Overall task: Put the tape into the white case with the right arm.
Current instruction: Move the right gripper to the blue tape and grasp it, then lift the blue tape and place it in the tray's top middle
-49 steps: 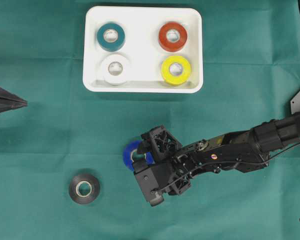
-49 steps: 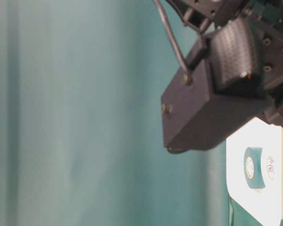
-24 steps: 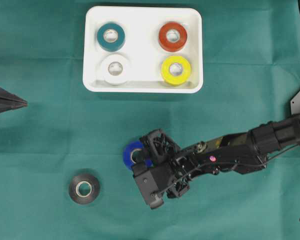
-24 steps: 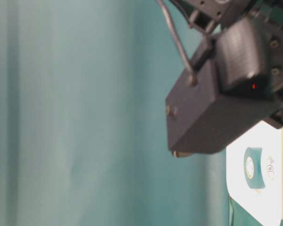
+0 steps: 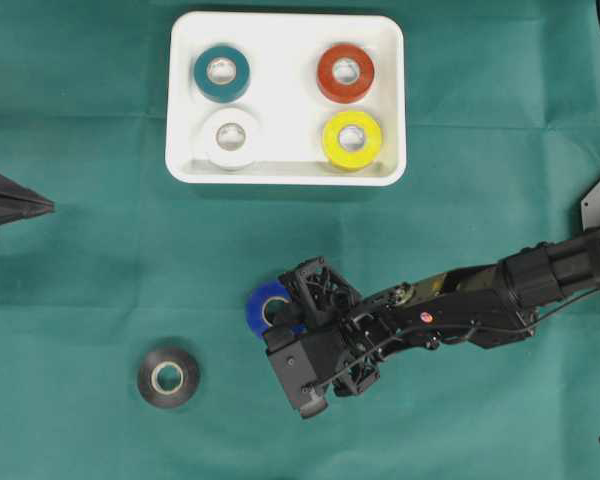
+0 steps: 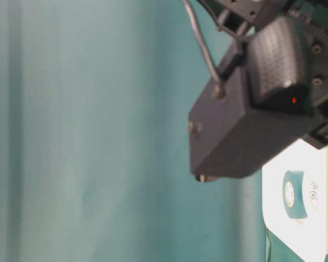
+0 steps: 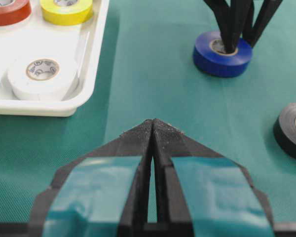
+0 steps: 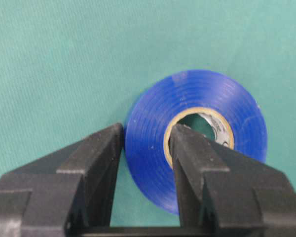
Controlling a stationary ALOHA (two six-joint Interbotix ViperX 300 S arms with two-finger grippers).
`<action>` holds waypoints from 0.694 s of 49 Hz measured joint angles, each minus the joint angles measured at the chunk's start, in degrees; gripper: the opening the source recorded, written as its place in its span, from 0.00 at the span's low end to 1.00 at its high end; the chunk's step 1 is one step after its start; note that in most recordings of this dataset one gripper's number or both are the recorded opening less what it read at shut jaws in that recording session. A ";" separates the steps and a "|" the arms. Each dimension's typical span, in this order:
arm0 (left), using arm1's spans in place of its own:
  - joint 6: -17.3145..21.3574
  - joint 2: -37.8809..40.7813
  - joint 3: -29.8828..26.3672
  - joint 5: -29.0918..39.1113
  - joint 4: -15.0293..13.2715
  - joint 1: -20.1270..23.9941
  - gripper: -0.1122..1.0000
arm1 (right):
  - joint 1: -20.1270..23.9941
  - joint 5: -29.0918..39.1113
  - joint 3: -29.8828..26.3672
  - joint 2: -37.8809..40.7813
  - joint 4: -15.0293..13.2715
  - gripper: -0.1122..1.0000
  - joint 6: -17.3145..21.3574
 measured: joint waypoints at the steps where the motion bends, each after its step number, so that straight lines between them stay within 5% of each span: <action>1: 0.00 0.00 0.00 0.09 0.00 0.00 0.10 | 0.00 0.26 0.00 -0.35 0.00 0.12 0.00; 18: 0.00 0.00 0.00 0.00 0.00 0.00 0.10 | 0.44 8.09 -0.09 -7.56 0.00 0.12 0.26; 34: 0.00 0.00 0.00 0.00 -0.09 0.00 0.10 | -2.20 8.79 -0.09 -7.73 0.00 0.12 0.26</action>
